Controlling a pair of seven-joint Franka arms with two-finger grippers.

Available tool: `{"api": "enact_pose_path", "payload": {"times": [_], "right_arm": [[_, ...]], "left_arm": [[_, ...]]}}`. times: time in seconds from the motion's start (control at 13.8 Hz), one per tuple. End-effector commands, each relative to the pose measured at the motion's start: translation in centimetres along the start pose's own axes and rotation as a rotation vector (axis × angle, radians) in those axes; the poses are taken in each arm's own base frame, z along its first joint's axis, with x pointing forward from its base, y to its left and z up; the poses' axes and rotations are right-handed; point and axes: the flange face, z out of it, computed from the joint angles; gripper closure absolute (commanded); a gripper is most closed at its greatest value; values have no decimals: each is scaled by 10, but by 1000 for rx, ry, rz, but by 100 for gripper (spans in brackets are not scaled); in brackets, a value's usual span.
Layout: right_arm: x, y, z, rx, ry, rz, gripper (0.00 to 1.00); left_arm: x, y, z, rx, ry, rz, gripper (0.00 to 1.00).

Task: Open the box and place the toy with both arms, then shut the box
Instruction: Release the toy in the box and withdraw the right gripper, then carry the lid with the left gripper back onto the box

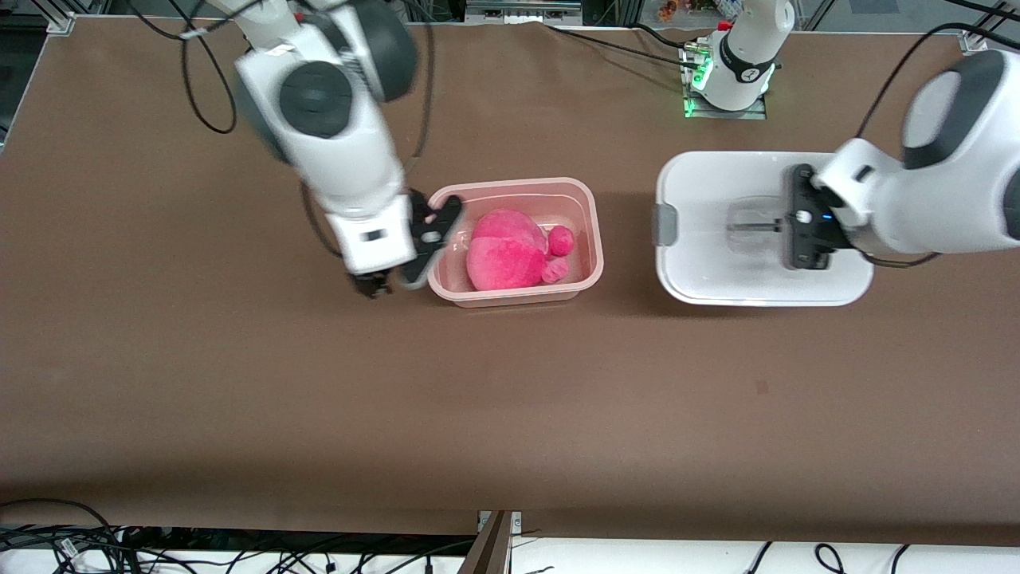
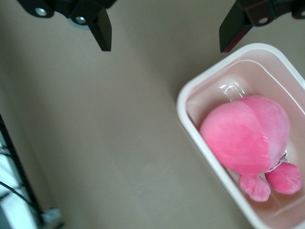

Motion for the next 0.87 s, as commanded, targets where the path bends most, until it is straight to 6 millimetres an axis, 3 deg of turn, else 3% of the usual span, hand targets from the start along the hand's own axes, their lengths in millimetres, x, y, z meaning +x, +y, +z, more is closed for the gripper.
{"api": "enact_pose_path", "payload": {"times": [0.0,0.22,0.36,0.51,0.65,0.8], "right_arm": [[-69,73,-29,104,26,172,0],[-132,103,-87,20,-1,319,0],[-168,101,-99,-13,-35,439,0],[-195,81,-108,-33,-53,579,0],[-211,61,-108,-54,-64,718,0],[-237,68,-102,-63,-74,819,0]], "left_arm": [[80,7,15,20,2,-4,100],[152,8,46,38,18,60,100],[211,24,57,109,44,44,100],[260,32,83,149,57,-10,100],[294,36,103,194,75,-9,100],[316,37,126,229,66,-32,100]]}}
